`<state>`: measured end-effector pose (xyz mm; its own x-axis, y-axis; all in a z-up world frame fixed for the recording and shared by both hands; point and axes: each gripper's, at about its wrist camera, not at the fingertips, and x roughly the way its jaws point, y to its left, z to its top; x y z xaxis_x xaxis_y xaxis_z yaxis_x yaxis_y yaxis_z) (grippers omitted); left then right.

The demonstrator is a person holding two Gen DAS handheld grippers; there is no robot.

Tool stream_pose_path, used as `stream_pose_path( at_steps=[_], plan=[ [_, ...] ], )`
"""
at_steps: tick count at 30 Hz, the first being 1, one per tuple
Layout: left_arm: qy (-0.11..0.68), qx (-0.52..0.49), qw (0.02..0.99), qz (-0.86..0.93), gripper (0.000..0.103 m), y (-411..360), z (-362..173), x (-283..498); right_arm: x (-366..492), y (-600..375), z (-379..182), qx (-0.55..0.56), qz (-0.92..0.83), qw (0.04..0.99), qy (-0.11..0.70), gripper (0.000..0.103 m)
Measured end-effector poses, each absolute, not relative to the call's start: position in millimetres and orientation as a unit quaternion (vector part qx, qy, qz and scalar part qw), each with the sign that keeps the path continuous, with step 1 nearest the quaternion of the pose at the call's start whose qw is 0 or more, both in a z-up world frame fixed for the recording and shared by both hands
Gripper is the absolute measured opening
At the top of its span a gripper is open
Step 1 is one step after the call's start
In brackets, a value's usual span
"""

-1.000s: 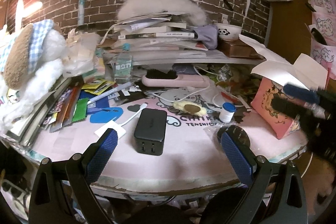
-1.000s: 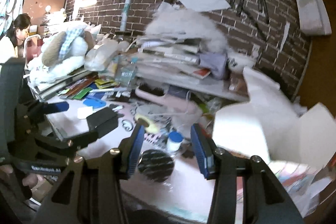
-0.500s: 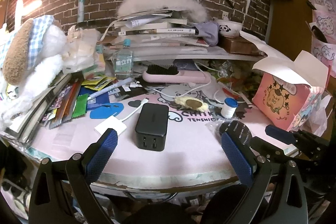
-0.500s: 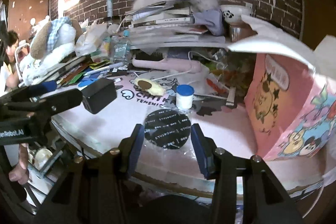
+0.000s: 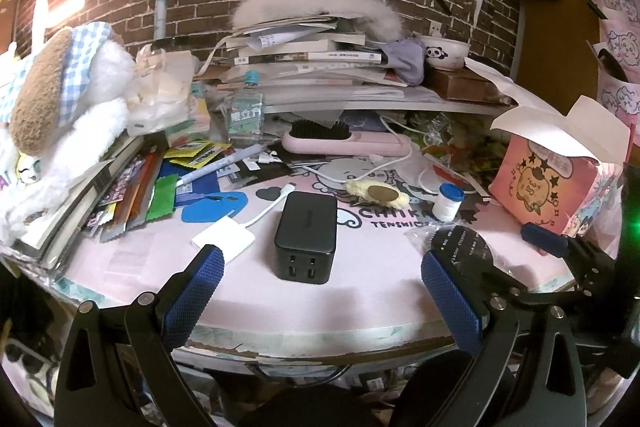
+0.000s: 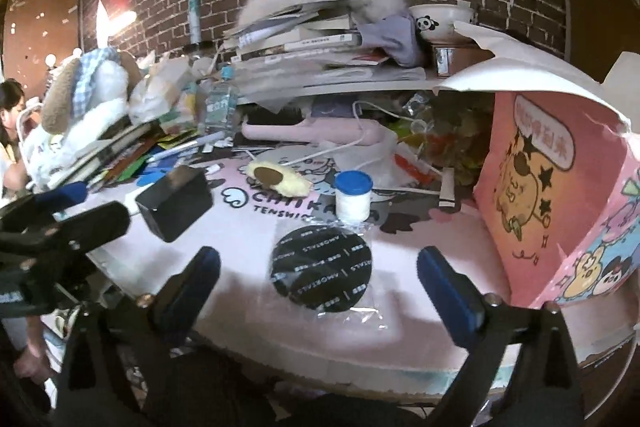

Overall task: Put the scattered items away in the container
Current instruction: 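Move the right gripper toward the black round pouch, then close the right gripper on the black round pouch in plastic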

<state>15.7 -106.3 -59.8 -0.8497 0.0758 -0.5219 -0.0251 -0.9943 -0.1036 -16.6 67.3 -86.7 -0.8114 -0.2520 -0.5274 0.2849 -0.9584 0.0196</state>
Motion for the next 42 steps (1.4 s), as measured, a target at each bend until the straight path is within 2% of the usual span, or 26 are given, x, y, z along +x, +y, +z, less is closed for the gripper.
stream_pose_path(
  at_steps=[32, 42],
  plan=[
    [-0.048, -0.275, 0.024, 0.96, 0.099, -113.6, -62.5, 14.0, -48.4, 60.1, -122.6, 0.281, -0.953, 0.11, 0.036, 0.099],
    [-0.047, -0.274, 0.025, 0.96, 0.099, -114.0, -63.4, 12.9, -46.3, 57.9, -120.3, 0.276, -0.953, 0.12, 0.041, 0.079]
  ],
)
